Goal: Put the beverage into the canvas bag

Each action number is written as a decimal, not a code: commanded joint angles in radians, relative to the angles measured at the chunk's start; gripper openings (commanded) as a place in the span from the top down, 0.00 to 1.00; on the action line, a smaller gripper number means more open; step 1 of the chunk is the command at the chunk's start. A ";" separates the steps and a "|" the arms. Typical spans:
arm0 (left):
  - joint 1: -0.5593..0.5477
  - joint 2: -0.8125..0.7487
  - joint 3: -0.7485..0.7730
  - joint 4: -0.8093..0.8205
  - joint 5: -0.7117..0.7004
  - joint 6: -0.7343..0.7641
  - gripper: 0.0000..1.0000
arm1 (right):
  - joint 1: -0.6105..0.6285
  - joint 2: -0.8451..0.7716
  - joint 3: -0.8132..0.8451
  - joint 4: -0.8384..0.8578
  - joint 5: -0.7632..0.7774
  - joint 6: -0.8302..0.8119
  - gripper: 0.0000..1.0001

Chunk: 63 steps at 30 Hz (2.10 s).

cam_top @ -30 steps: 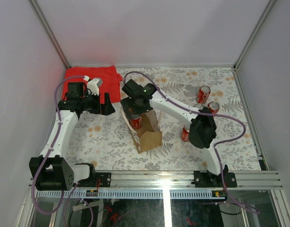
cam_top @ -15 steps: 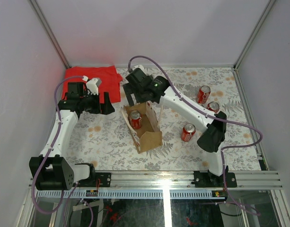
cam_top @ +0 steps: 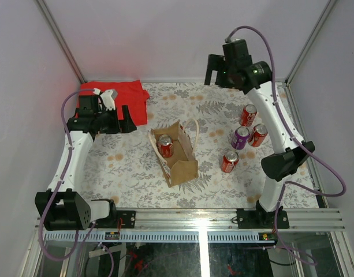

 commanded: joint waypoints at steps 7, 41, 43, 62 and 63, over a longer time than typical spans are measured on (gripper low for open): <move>0.007 -0.012 0.006 -0.042 0.006 0.001 0.00 | -0.291 -0.017 -0.137 -0.251 -0.064 -0.059 0.01; 0.006 0.032 -0.033 -0.046 0.049 0.011 0.00 | -0.463 0.504 0.153 -0.361 -0.106 -0.193 0.02; 0.007 0.035 -0.032 -0.045 0.048 0.011 0.00 | -0.465 0.504 0.137 -0.343 -0.115 -0.191 0.02; 0.007 0.053 -0.027 -0.046 0.042 0.017 0.00 | -0.470 0.519 0.131 -0.343 -0.153 -0.179 0.49; 0.007 0.054 -0.028 -0.045 0.043 0.016 0.00 | -0.470 0.514 0.131 -0.345 -0.156 -0.179 0.57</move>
